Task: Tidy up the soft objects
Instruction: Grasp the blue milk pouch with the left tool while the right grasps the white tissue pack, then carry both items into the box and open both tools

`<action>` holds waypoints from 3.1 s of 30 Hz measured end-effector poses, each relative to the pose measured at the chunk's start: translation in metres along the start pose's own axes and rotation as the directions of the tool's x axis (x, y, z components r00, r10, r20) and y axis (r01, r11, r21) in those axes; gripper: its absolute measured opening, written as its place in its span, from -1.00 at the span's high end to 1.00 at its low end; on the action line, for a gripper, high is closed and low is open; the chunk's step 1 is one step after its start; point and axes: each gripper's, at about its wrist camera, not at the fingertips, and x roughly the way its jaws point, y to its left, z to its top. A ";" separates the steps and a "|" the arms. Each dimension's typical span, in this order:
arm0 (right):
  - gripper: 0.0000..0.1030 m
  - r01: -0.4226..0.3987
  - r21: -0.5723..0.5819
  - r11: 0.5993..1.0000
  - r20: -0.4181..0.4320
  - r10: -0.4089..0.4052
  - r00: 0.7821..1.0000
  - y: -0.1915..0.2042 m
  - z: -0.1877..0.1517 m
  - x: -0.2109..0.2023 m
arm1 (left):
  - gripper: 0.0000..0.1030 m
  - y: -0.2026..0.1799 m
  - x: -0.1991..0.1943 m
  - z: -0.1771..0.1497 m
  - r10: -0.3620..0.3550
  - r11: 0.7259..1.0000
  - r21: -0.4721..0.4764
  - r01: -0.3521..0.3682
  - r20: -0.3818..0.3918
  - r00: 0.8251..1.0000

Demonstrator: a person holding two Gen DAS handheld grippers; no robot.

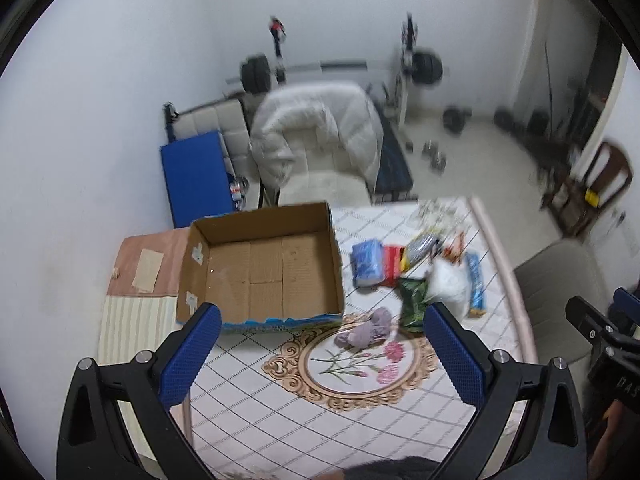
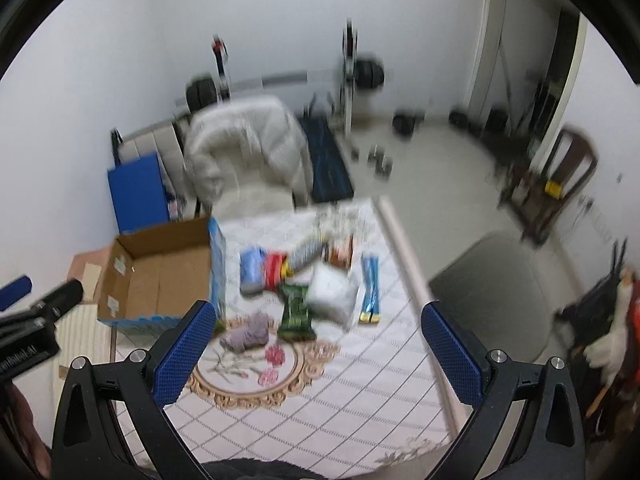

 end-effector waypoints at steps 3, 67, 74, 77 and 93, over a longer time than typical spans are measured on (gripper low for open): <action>-1.00 -0.083 0.105 0.991 -0.210 0.104 0.972 -0.028 0.017 0.108 | -1.00 -0.019 0.079 0.033 -0.006 0.996 0.082 0.017 -0.135 0.991; -0.34 -0.488 -0.023 0.872 -0.567 0.391 0.725 0.258 0.049 0.318 | 0.57 0.179 0.329 0.087 0.052 0.998 -0.004 -0.068 -0.609 0.792; -0.34 -0.381 -0.119 0.917 -0.613 0.234 0.754 0.338 0.041 0.389 | 0.54 0.219 0.420 0.076 -0.029 0.997 -0.067 -0.027 -0.711 0.702; -0.35 -0.333 -0.155 0.930 -0.621 0.171 0.765 0.353 0.037 0.418 | 0.52 0.217 0.449 0.074 -0.041 0.998 -0.060 -0.006 -0.740 0.672; -0.85 -0.254 -0.207 0.945 -0.653 0.060 0.755 0.366 0.027 0.467 | -0.39 0.220 0.475 0.064 -0.240 0.969 -0.221 0.109 -0.747 0.620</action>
